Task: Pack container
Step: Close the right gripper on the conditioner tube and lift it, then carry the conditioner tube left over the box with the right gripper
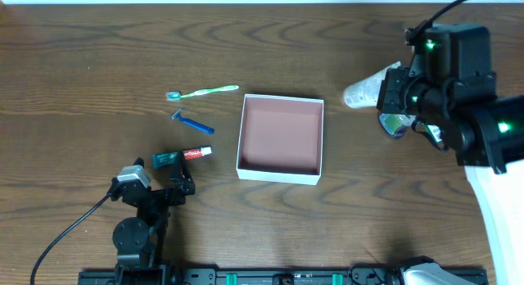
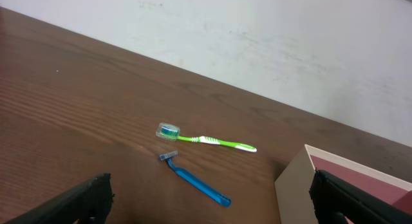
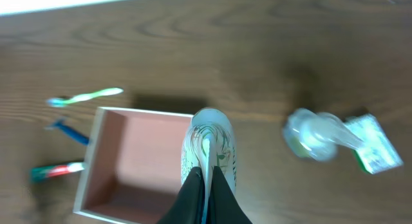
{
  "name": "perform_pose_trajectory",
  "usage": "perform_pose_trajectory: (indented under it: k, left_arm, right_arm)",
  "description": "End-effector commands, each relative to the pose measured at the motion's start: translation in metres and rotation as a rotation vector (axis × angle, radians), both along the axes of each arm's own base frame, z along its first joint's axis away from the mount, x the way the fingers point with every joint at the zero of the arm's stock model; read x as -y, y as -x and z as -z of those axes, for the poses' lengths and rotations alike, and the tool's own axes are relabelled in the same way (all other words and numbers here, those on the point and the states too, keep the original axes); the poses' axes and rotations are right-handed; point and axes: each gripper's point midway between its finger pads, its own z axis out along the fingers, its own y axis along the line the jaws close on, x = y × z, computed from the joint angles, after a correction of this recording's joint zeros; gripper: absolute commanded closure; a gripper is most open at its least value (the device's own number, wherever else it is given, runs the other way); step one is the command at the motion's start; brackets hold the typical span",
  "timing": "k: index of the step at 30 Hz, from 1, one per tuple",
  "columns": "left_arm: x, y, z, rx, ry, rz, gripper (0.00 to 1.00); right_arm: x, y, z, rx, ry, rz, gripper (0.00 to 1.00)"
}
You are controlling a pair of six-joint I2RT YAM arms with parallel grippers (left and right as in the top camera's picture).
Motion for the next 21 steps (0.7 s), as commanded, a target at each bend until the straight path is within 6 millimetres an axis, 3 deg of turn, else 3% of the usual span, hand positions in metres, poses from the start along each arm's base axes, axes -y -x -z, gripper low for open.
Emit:
perform_pose_trajectory:
  k: [1,9,21]
  left_arm:
    - [0.002,0.001,0.016,-0.049,-0.002,0.013,0.02]
    - [0.002,0.001,0.016,-0.049,-0.002,0.013,0.02]
    - [0.002,0.001,0.016,-0.049,-0.002,0.013,0.02]
  right_arm:
    - [-0.033,0.012,-0.031,0.084,-0.096,-0.137,0.99]
    - [-0.08,0.013,-0.025,0.053,-0.16,-0.209,0.99]
    - [-0.144,-0.008,0.033,-0.078,-0.115,-0.241,0.99]
